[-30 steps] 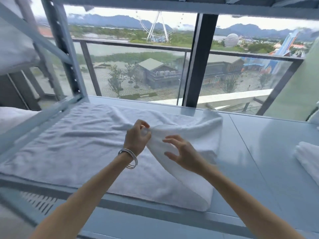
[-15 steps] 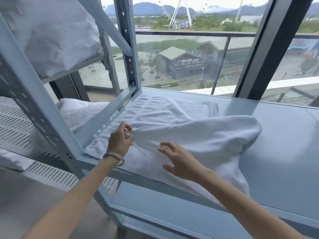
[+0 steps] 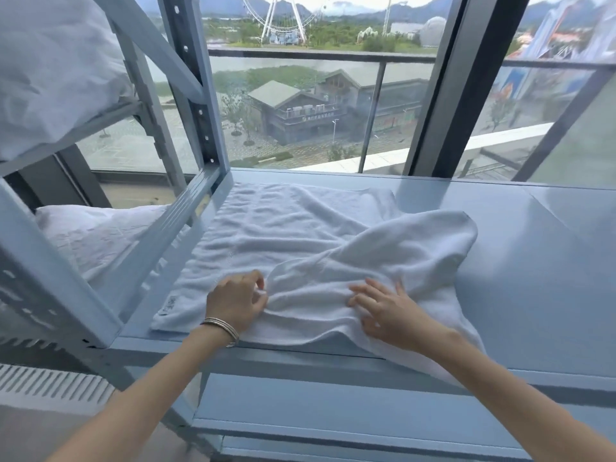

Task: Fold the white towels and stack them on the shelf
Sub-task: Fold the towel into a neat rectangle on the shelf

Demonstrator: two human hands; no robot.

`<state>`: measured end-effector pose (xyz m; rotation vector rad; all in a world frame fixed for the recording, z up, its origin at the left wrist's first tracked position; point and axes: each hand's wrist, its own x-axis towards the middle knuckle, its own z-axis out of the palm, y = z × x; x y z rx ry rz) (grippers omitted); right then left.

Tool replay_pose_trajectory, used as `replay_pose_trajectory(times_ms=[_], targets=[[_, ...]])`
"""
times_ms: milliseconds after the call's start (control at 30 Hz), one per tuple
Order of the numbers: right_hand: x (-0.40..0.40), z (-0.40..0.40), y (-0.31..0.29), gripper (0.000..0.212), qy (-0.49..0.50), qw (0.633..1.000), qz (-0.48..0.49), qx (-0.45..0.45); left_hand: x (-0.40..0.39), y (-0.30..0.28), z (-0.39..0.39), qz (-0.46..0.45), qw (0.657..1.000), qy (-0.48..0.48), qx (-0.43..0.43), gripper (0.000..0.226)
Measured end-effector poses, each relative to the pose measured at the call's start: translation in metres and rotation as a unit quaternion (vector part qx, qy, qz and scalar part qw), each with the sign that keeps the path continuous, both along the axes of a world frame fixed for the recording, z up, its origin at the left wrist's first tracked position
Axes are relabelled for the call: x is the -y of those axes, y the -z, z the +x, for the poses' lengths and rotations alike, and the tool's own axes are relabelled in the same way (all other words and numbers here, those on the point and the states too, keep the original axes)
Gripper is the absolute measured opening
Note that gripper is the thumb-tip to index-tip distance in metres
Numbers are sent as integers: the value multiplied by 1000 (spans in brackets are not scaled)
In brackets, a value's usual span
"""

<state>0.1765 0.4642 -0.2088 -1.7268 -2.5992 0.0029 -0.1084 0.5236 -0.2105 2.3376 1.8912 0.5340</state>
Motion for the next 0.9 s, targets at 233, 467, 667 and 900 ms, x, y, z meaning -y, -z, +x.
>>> replay_pose_trajectory(times_ms=[233, 467, 667, 900], targets=[[-13, 108, -28, 42, 161, 981, -56, 94, 25, -12, 117, -85, 968, 232, 52, 19], [19, 48, -30, 46, 186, 972, -93, -110, -26, -15, 175, 29, 941, 336, 0, 54], [28, 71, -10, 41, 183, 978, -95, -31, -51, -10, 198, -30, 907, 386, -166, 47], [32, 194, -34, 36, 274, 953, -127, -24, 5, -13, 283, -135, 877, 459, -47, 60]])
